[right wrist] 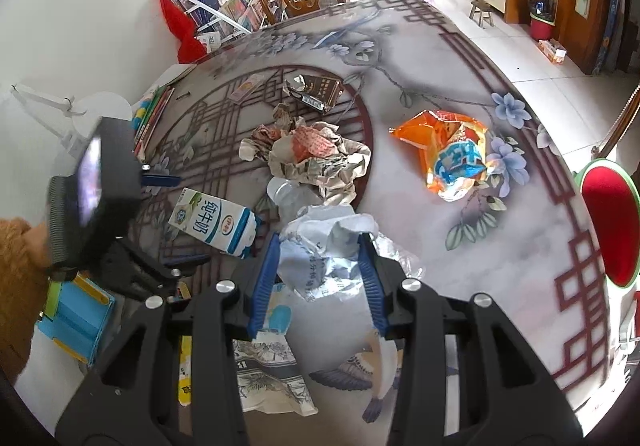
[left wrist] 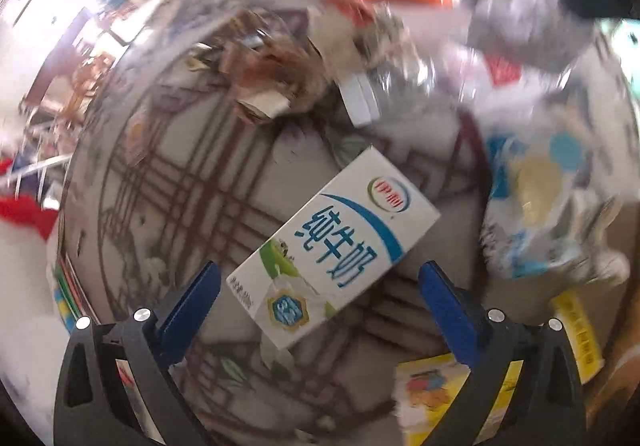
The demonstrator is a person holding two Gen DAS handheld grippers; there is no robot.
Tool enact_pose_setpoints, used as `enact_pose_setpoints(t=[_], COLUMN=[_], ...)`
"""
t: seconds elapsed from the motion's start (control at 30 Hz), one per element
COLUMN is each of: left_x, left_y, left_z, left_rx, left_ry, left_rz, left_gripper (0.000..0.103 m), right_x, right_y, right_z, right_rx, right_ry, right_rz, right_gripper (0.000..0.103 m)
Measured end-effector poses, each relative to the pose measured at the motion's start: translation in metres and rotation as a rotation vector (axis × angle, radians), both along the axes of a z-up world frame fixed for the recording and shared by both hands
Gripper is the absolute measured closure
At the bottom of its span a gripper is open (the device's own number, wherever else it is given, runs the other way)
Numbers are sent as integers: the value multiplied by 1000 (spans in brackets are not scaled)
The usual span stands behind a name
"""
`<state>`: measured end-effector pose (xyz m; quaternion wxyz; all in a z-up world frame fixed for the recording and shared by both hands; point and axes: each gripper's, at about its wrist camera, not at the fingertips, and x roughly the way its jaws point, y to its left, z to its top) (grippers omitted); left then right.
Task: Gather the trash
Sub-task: 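Carry the milk carton and foil over the red bucket with both tools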
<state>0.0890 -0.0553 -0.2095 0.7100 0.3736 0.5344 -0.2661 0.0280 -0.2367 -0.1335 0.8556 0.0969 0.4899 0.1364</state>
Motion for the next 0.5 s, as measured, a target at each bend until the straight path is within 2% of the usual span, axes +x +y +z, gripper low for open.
enact_pose_setpoints(t=[0.07,0.1,0.13,0.27,0.3,0.47,0.5], left_x=[5,9,12,15,14,6,4], left_y=[-2,-2,-2,2,4,29,32], left_z=[-5,-7,-7,5,7,42,45], left_rx=[1,-10,-32,-127,-158,-433,-466], left_ry=[17,32,40,16,10,-39,-49], left_rz=[-6,0,8,79,111,357,395], left_gripper=[9,16,17,41,43,45,46], right_x=[0,-1,-1,-1,-1,3,4], right_y=[-2,-3,-5,-9,-10,-15,-15], right_z=[0,-1,-2,0,1,7,8], right_rx=[5,8,11,16,18,17,16], right_ry=[3,6,8,4,1,-20,-25], right_rz=[-5,-9,-14,-24,-28,-32,-28], right_gripper=[63,63,63,63,63,63,63])
